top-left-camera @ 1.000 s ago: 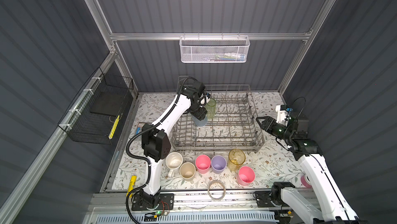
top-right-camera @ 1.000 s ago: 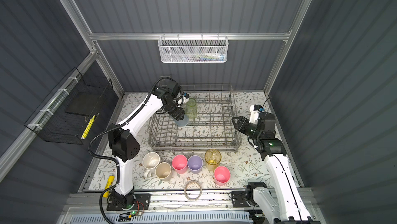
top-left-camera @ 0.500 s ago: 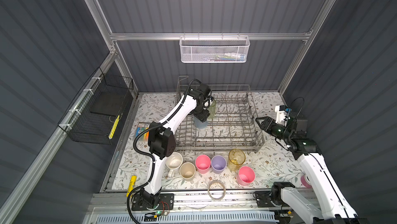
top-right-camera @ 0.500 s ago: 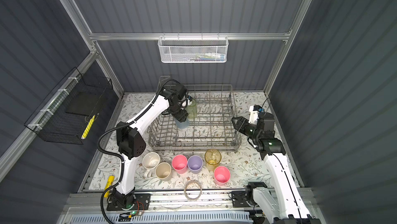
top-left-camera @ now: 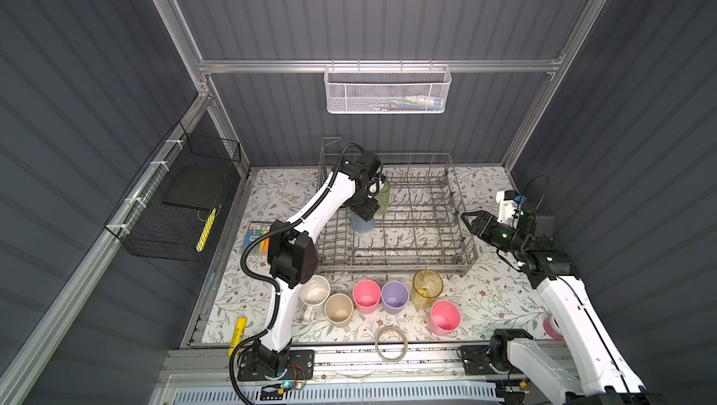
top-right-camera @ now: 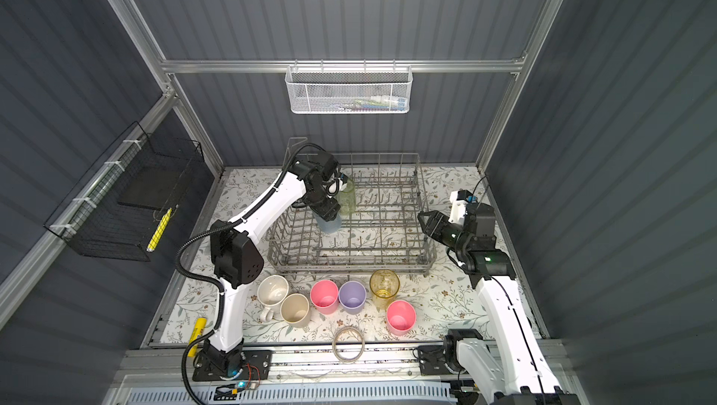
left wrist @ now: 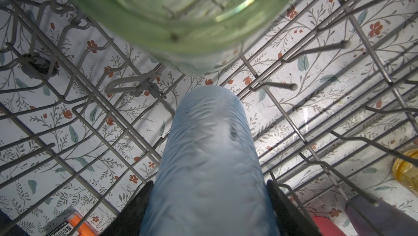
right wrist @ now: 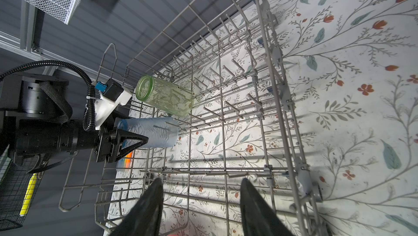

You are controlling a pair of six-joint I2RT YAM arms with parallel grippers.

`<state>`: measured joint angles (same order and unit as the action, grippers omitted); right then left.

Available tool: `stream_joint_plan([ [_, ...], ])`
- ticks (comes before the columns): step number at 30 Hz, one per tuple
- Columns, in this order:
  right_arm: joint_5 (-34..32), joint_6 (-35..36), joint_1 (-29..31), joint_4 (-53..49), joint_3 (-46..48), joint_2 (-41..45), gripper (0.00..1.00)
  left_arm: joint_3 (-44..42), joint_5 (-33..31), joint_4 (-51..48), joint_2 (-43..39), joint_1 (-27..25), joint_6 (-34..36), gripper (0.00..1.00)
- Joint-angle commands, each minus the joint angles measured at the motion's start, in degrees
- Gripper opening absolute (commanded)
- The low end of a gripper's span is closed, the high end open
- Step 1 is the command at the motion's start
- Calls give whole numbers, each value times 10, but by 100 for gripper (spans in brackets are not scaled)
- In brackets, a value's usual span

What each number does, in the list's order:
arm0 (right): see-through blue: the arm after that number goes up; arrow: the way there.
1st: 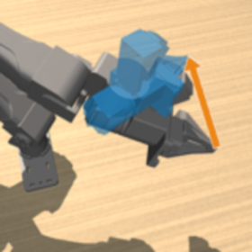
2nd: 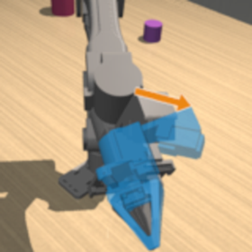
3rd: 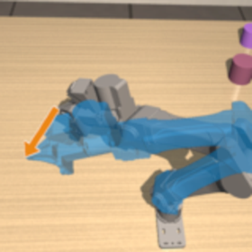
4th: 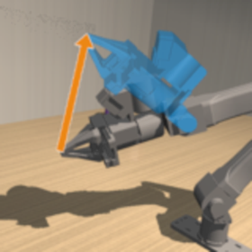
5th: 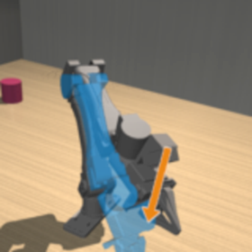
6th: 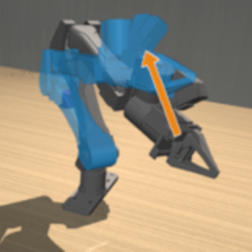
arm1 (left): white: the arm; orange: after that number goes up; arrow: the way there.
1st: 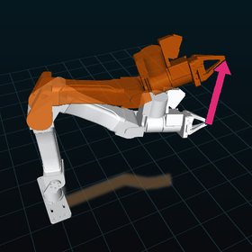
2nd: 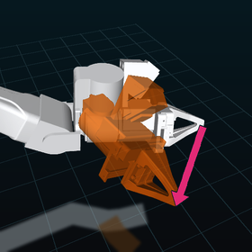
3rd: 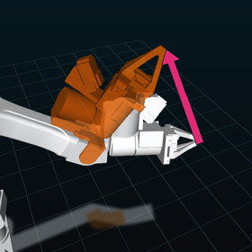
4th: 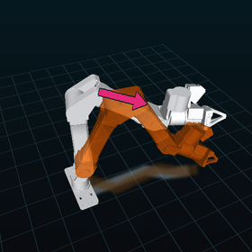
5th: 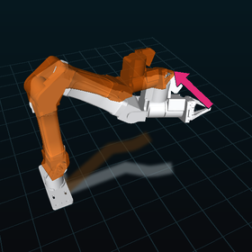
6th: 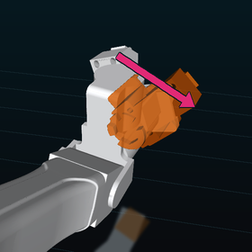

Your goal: Load the cups into the dish rack

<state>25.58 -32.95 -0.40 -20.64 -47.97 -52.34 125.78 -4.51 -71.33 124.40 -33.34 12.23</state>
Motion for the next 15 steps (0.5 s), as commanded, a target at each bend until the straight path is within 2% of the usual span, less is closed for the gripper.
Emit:
stream_joint_plan([
  [1, 7, 4, -2, 7, 4, -2, 55, 28, 5, -21, 8, -4, -11, 68],
  [15, 10, 3, -2, 9, 3, -11, 58, 41, 23, -18, 9, -10, -13, 83],
])
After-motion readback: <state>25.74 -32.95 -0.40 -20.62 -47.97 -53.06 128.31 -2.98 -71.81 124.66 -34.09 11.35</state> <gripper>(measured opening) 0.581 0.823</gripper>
